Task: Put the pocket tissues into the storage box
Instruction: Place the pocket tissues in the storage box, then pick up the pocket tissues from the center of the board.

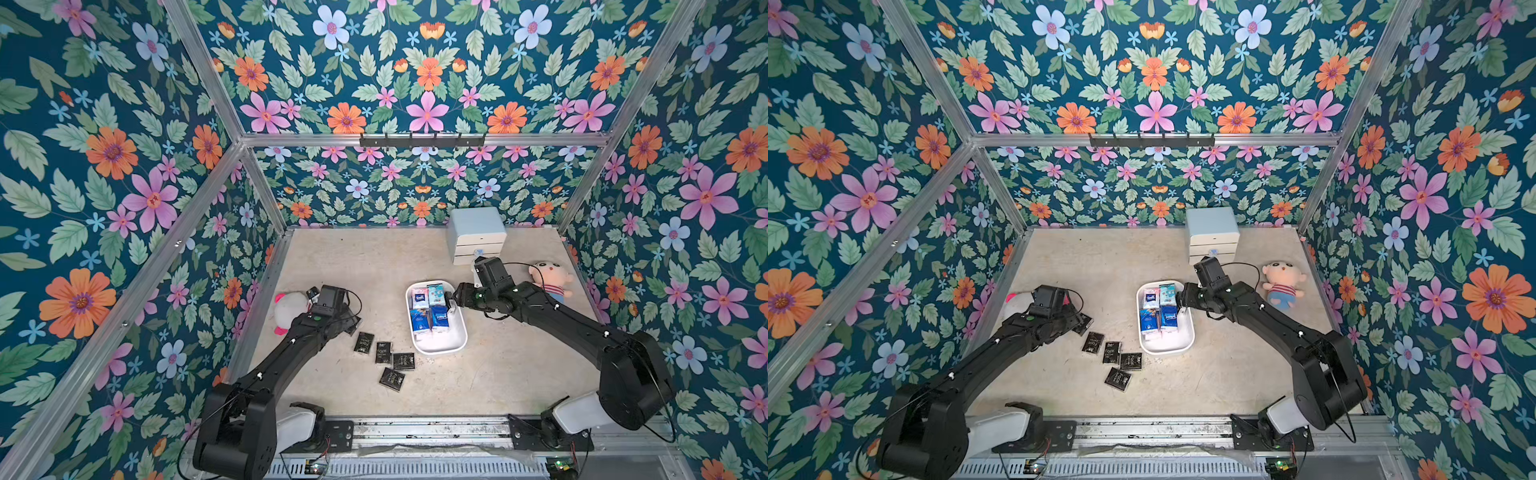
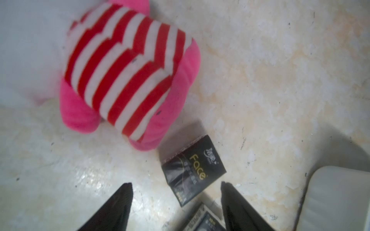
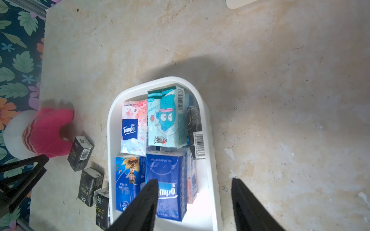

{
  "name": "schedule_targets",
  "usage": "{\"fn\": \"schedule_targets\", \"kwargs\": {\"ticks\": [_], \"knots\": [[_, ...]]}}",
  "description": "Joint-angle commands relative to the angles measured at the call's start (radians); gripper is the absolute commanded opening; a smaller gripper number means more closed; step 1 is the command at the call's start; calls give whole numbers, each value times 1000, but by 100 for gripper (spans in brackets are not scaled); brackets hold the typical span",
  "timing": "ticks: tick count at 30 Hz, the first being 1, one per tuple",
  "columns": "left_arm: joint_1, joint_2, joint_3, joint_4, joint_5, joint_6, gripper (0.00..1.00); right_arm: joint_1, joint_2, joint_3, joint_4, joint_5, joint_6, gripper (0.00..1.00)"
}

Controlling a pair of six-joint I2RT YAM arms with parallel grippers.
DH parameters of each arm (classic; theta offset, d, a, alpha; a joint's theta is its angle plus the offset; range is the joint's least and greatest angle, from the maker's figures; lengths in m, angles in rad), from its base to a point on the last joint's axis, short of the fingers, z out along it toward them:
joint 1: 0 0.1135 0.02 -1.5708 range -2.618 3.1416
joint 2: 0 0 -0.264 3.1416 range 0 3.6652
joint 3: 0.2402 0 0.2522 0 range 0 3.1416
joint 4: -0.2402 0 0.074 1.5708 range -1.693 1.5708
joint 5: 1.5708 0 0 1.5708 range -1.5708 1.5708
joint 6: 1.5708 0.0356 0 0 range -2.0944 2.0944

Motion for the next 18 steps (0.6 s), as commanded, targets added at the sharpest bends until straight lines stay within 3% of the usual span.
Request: {"fn": "schedule_targets", "kwargs": {"ticks": [1, 7, 12, 18], "knots": [[31, 42, 11, 113, 40, 171, 75, 2, -1, 0, 12, 5, 13, 63], [63, 166, 4, 206, 183, 214, 75, 2, -13, -4, 3, 22, 14, 63], [63, 230, -19, 276, 227, 216, 74, 1, -23, -4, -18, 44, 12, 63], [57, 194, -55, 262, 254, 128, 73, -1, -20, -4, -16, 47, 10, 63]]}}
